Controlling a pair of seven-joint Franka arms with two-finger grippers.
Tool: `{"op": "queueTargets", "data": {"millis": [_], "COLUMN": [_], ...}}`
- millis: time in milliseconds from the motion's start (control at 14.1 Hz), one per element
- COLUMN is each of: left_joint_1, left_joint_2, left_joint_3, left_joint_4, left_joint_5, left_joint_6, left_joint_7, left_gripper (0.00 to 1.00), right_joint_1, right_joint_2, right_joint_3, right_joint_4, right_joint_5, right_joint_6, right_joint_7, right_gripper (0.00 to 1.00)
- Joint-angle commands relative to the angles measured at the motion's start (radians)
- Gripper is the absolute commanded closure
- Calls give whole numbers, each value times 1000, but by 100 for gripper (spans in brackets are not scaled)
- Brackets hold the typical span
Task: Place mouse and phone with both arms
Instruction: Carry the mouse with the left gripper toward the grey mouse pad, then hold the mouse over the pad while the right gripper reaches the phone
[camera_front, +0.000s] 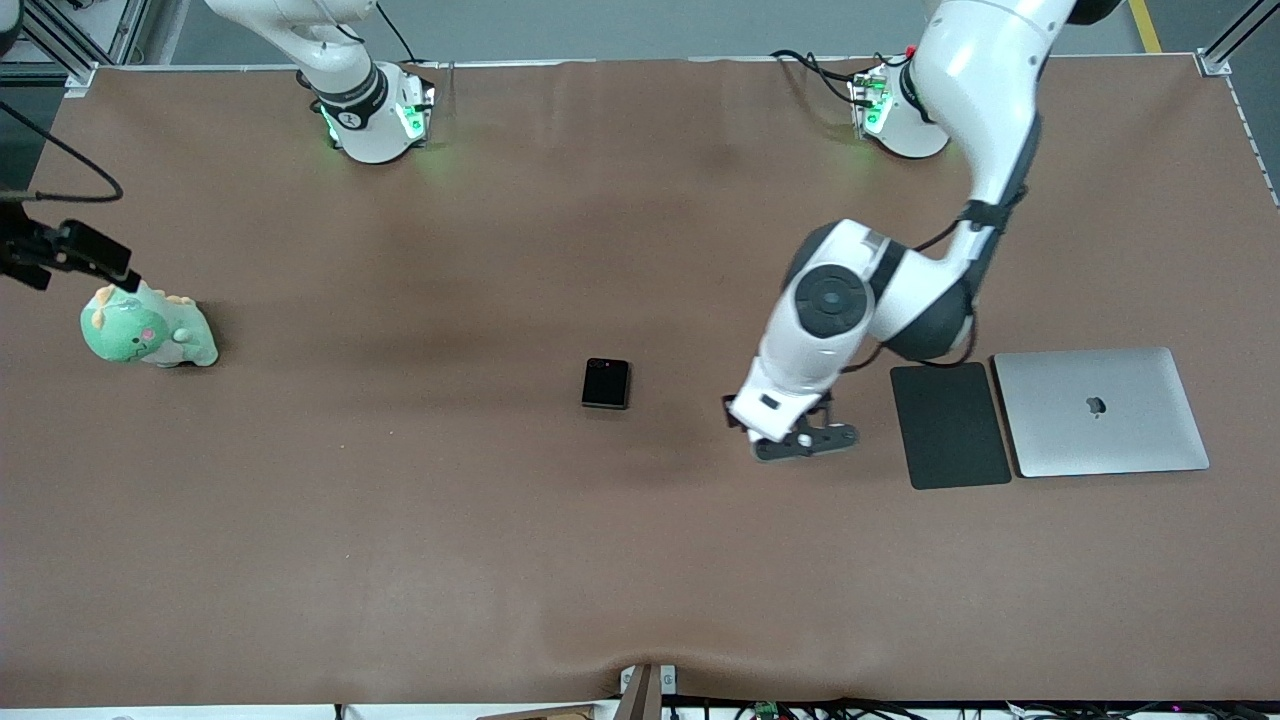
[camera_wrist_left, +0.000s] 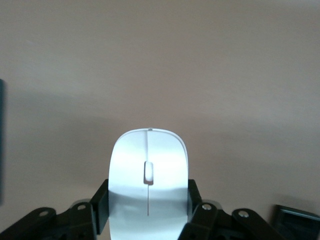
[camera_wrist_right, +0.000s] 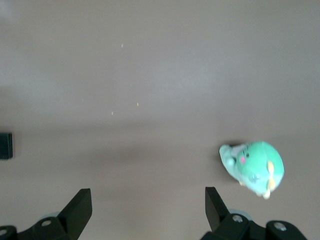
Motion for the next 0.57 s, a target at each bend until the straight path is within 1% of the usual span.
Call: {"op": "queueTargets", "data": {"millis": [0, 212, 354, 496], "left_joint_1": [105, 225, 273, 320], "left_joint_2": [-106, -132, -137, -132], "left_joint_3": [-16, -16, -16, -16], "left_joint_4": [-145, -202, -240, -260], "left_joint_5": [26, 26, 24, 26], "left_joint_6": [6, 7, 14, 18], "left_joint_7": [128, 333, 367, 383], "left_gripper": [56, 57, 57, 58], "right_joint_1": [26, 76, 95, 100], "right_joint_2": [66, 123, 147, 155], "right_joint_3": [5, 5, 5, 5], "right_joint_4": [27, 28, 27, 27], "right_joint_5": [4, 6, 6, 6], "right_joint_6": [33, 91, 125, 128], "right_joint_7": [2, 5, 5, 5], "right_gripper": [0, 0, 0, 0]}}
